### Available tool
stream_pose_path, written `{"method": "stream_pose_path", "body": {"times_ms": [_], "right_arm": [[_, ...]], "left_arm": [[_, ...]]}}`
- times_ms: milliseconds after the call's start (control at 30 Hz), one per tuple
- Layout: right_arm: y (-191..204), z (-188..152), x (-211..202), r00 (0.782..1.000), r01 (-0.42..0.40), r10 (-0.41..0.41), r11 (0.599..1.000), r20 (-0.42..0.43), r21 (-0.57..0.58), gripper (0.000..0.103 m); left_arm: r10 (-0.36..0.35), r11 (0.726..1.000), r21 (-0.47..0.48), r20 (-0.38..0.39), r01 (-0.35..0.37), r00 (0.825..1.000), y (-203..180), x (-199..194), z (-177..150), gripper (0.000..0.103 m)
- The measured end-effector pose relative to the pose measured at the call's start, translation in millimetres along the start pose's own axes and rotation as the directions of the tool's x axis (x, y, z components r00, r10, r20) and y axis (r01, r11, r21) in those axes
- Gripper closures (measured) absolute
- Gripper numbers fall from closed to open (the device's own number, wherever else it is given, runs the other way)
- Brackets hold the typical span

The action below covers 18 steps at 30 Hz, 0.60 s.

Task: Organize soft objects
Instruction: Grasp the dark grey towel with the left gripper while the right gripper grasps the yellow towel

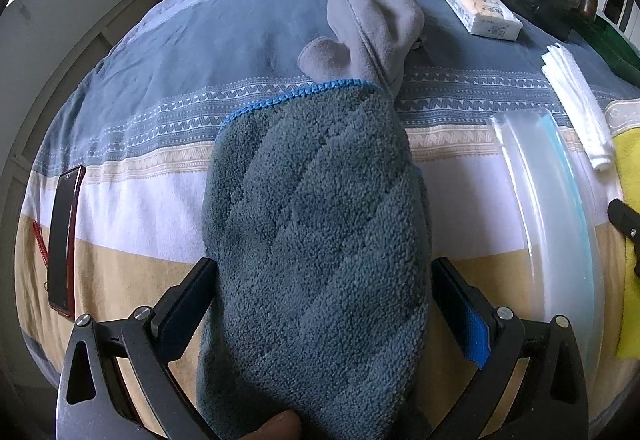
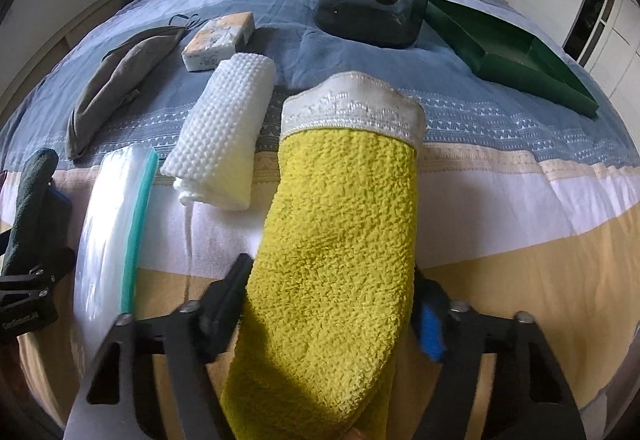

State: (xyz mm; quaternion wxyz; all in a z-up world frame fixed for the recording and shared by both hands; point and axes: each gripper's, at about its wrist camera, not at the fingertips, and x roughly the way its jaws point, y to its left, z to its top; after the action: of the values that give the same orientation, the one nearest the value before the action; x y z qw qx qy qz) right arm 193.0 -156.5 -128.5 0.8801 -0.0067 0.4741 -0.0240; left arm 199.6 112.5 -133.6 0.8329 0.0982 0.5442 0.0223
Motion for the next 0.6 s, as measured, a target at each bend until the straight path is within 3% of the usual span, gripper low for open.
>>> {"method": "stream_pose_path", "body": {"times_ms": [167, 267, 400, 500, 600], "right_arm": [[-0.7, -1.4, -3.3, 1.0, -0.006, 0.006, 1.0, 0.004, -0.02, 0.055], [-1.5, -1.6, -4.8, 1.0, -0.013, 0.014, 1.0, 0.005, -0.028, 0.066], [-2.3, -1.9, -7.0, 1.0, -0.025, 0.025, 0.999, 0.003, -0.04, 0.081], [-3.1, -2.5, -9.4, 0.999, -0.038, 0.039, 0.998, 0.005, -0.051, 0.084], [-4.4, -2.5, -11.0, 0.999, -0.049, 0.049, 0.997, 0.01, -0.061, 0.086]], "left_arm": [[-0.006, 1.0, 0.003, -0.004, 0.006, 1.0, -1.9, -1.0, -0.4, 0.006], [-0.012, 1.0, 0.013, -0.004, 0.012, 1.0, -2.0, -0.6, 0.9, 0.015], [-0.016, 0.999, 0.045, 0.001, 0.016, 1.0, -7.7, -3.4, 1.4, 0.035], [-0.013, 0.998, 0.054, 0.0, 0.013, 1.0, -9.0, -4.9, 2.7, 0.047], [-0.002, 0.999, 0.05, 0.004, 0.001, 1.0, -6.8, -7.2, 4.7, 0.064]]}}
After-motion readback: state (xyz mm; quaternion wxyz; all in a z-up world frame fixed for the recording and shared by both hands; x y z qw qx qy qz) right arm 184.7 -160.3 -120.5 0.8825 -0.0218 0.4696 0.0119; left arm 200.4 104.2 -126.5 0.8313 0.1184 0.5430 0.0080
